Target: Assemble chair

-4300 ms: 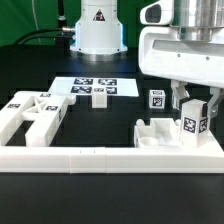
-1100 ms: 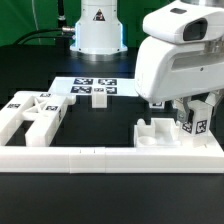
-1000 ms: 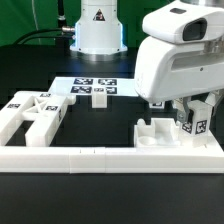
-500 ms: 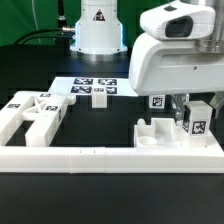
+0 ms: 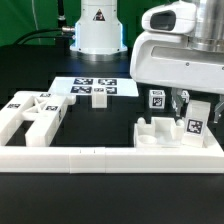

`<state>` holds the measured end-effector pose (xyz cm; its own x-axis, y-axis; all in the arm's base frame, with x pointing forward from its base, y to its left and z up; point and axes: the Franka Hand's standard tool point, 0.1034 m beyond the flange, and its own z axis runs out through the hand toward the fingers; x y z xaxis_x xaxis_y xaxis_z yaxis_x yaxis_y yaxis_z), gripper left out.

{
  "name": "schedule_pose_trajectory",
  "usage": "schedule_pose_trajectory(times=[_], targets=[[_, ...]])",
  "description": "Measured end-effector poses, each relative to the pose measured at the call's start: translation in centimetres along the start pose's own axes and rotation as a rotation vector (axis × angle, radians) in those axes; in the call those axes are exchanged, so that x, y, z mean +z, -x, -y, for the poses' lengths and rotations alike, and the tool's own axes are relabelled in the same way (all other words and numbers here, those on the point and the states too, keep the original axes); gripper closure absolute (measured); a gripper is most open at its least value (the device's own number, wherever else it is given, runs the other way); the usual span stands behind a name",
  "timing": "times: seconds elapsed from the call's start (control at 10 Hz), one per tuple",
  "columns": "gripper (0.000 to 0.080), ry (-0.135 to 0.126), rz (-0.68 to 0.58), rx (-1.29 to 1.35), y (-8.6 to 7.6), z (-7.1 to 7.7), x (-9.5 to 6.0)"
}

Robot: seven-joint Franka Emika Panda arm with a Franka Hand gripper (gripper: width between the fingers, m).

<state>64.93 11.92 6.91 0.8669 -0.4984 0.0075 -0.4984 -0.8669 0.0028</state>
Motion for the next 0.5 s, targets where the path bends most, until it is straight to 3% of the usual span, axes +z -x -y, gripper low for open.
schedule_pose_trajectory(times=[0.3,0.4,0.5], targets=[[0.0512,-0.024,0.022,0.185,-0.16,-0.17,0.01],[0.0437,-0.024,0.024,0.254,-0.07,-0.08,0.05],[0.0300,-0.025,0.026,0.272,0.02,0.00,0.10]])
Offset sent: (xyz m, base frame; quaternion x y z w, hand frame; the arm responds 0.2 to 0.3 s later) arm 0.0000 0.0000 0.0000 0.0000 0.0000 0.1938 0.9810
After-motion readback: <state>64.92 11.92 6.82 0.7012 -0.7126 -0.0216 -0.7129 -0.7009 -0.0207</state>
